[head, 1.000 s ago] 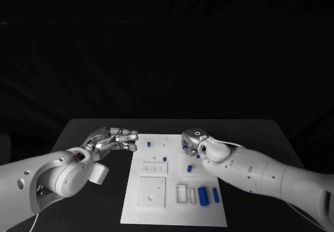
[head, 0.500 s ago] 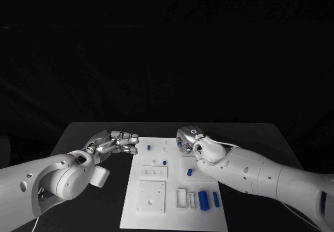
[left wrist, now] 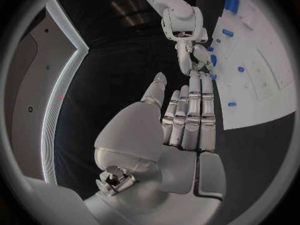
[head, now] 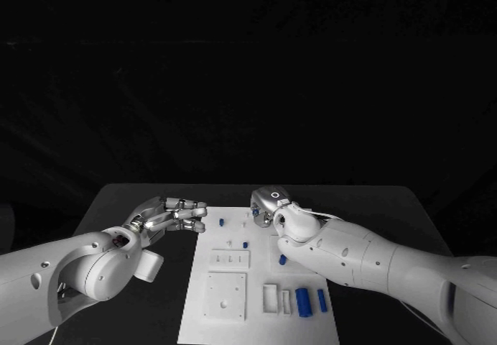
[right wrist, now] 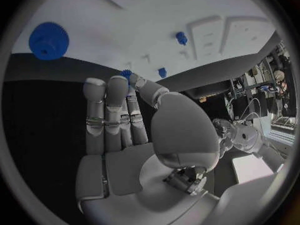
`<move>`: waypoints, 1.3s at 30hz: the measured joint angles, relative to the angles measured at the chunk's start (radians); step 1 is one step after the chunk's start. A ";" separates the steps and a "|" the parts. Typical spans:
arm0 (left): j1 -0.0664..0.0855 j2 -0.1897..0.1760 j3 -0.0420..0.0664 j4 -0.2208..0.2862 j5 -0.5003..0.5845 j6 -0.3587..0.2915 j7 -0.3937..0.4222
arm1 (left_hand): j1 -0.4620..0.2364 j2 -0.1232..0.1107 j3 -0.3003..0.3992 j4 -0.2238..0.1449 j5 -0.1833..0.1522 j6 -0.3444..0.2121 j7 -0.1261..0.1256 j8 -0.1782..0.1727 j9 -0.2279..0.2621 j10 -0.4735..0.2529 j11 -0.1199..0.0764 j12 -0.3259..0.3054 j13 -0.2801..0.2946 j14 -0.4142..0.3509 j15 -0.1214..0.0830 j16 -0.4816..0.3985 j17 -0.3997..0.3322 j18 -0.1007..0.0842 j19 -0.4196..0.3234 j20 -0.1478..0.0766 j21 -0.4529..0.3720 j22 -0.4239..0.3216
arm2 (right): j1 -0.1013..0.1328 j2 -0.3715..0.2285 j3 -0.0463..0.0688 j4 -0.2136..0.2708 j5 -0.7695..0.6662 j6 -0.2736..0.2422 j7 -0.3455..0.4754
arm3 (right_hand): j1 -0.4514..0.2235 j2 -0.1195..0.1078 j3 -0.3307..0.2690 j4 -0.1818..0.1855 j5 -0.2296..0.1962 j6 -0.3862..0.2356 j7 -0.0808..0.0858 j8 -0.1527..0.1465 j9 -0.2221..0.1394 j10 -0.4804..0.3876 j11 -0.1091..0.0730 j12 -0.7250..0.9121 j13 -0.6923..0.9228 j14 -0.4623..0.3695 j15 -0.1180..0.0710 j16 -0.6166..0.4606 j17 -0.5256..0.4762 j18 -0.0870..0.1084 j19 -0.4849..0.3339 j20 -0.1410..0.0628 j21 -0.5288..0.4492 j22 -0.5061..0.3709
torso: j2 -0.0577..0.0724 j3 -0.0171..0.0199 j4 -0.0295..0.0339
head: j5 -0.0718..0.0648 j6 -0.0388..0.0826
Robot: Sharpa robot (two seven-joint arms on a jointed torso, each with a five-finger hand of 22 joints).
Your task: Assemble the parts on the task board
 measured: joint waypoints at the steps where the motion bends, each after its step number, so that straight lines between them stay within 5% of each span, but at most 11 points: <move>1: 0.001 0.001 0.000 0.000 0.000 0.000 0.000 | 0.000 0.000 0.000 0.000 0.000 0.000 0.000 0.000 0.000 0.000 0.000 0.000 0.000 0.000 0.000 0.000 0.000 0.000 0.000 0.000 0.000 0.000 | 0.000 0.007 0.000 -0.006 0.000 -0.002 0.000 | 0.000 0.000 0.000 0.000 0.000 0.000 0.000 0.000 0.000 0.000 0.000 0.000 0.000 0.000 0.000 0.000 0.000 0.000 0.000 0.000 0.000 0.001 | 0.001 -0.0008 0.0014 | -0.002 0.001; 22: 0.024 0.016 0.000 0.005 -0.001 0.001 -0.001 | 0.000 0.000 0.003 -0.003 0.000 0.000 0.000 0.000 0.000 0.000 0.000 0.000 0.000 0.000 0.000 0.000 -0.001 0.000 0.000 0.000 0.000 0.001 | 0.001 0.084 0.000 -0.102 -0.001 -0.034 0.005 | 0.000 0.000 0.003 -0.003 0.010 0.000 0.000 0.000 -0.001 -0.002 0.002 -0.002 -0.001 0.000 0.000 0.000 0.001 -0.001 0.000 0.000 -0.018 0.019 | 0.023 -0.0120 0.0242 | -0.007 0.018; 39: 0.030 0.016 0.001 0.010 -0.002 0.001 -0.002 | 0.000 0.000 0.003 -0.003 0.000 0.000 0.000 0.000 0.000 0.000 0.000 0.000 0.000 0.000 0.000 0.000 -0.001 0.000 0.000 0.000 0.000 0.002 | 0.001 0.087 0.000 -0.130 -0.007 -0.040 0.002 | 0.000 0.000 0.003 -0.002 0.010 -0.001 0.001 -0.002 0.000 -0.004 0.004 -0.004 -0.001 0.000 0.000 0.000 0.002 -0.001 0.000 0.000 -0.038 0.045 | 0.027 -0.0138 0.0230 | -0.005 0.019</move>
